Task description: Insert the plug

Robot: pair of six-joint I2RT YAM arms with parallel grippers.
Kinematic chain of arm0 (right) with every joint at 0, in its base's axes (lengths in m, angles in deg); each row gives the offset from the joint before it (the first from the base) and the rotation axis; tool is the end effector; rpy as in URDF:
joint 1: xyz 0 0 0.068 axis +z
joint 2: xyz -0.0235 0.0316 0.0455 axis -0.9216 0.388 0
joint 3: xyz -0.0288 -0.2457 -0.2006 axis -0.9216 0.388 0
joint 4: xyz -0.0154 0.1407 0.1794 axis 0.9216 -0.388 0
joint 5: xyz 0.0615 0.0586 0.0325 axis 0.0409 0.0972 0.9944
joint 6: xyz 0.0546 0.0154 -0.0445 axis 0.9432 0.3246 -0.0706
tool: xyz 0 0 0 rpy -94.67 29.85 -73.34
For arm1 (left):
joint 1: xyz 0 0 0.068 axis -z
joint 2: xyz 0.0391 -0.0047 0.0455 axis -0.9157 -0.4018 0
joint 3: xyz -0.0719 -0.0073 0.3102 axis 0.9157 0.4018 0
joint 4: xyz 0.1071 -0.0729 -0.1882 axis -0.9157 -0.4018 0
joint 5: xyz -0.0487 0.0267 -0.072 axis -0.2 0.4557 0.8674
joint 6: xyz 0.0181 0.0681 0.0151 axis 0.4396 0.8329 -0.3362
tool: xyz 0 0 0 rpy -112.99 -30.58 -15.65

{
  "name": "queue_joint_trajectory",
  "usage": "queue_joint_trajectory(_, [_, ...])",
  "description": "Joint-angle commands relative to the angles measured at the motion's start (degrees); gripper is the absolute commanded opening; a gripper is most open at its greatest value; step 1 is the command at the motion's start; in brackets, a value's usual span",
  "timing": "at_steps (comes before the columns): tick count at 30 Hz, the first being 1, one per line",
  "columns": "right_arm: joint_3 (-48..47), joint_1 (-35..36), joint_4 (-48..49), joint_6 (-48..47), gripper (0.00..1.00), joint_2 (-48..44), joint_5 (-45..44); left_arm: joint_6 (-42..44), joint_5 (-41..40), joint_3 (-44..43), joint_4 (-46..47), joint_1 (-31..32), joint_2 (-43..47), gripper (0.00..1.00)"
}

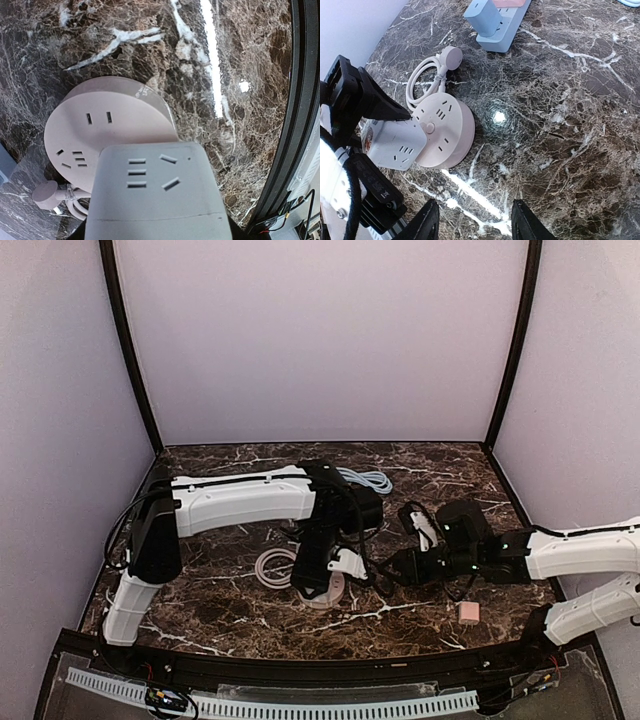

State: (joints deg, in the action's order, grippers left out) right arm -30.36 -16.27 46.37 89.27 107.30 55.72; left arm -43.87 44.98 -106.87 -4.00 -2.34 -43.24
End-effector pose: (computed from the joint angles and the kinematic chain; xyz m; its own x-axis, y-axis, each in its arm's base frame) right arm 0.1255 0.1670 0.2407 -0.7775 -0.0846 -0.6232 -0.4873 0.7074 0.5119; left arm 0.1922 -0.3875 0.2359 0.1789 0.9833 0.0335 0.9832 -0.1799 0.0300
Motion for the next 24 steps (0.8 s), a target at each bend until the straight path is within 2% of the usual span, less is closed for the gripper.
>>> queue_joint_trajectory(1, [-0.86, -0.33, 2.09, -0.82, 0.48, 1.51, 0.04, 2.07, -1.04, -2.67, -1.32, -0.89, -6.04, 0.01])
queue_joint_trajectory(10, [-1.37, -0.86, 2.19, -1.51, 0.49, 2.21, -0.54, 0.98, 0.12, -6.81, -2.65, -1.98, -10.92, 0.01])
queue_joint_trajectory(24, [-1.15, -2.0, 2.42, -2.07, 0.49, 2.97, -0.28, 0.77, -1.85, -5.1, -0.06, -2.35, -11.61, 0.01])
